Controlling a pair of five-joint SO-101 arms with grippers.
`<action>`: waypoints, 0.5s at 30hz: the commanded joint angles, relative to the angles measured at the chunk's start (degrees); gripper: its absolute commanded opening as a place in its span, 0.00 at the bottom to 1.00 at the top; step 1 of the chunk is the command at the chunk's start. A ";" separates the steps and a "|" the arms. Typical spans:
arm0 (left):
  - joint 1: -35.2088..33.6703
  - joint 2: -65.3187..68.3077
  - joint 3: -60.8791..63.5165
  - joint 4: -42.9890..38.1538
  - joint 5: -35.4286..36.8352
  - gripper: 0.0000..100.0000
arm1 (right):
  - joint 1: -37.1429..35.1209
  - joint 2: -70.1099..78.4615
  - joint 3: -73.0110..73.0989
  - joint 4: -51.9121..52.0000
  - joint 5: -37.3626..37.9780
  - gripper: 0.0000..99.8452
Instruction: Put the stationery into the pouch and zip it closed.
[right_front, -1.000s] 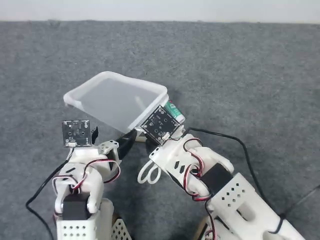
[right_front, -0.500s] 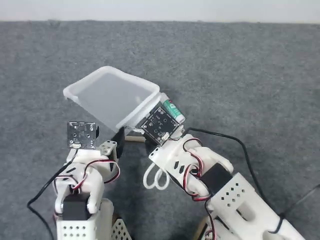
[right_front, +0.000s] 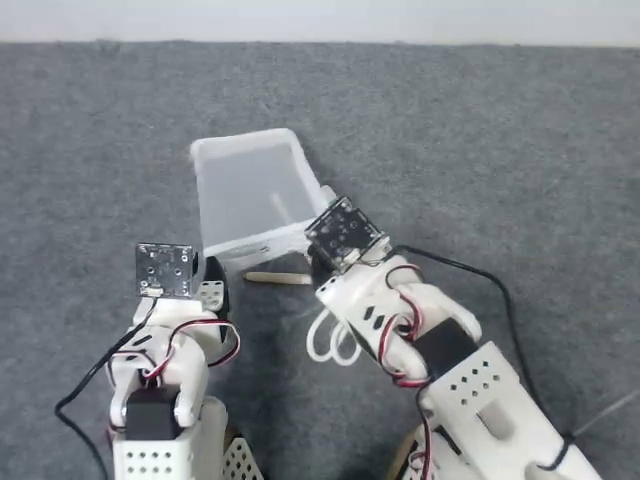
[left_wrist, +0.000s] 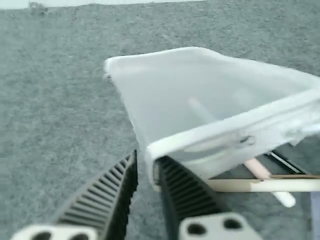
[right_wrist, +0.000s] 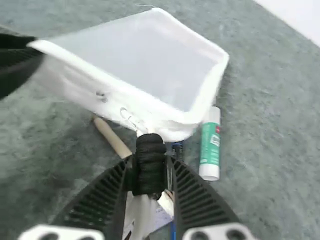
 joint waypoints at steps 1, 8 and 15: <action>-0.70 -1.14 -1.98 -1.93 -0.35 0.02 | 2.86 -2.86 -0.97 -0.66 1.32 0.01; -0.88 -1.14 -2.24 -1.76 -0.35 0.02 | 6.20 -2.95 -0.97 -0.13 1.32 0.01; -0.88 -1.14 -2.24 -1.67 -0.35 0.02 | 11.47 -3.03 -0.88 2.24 1.32 0.01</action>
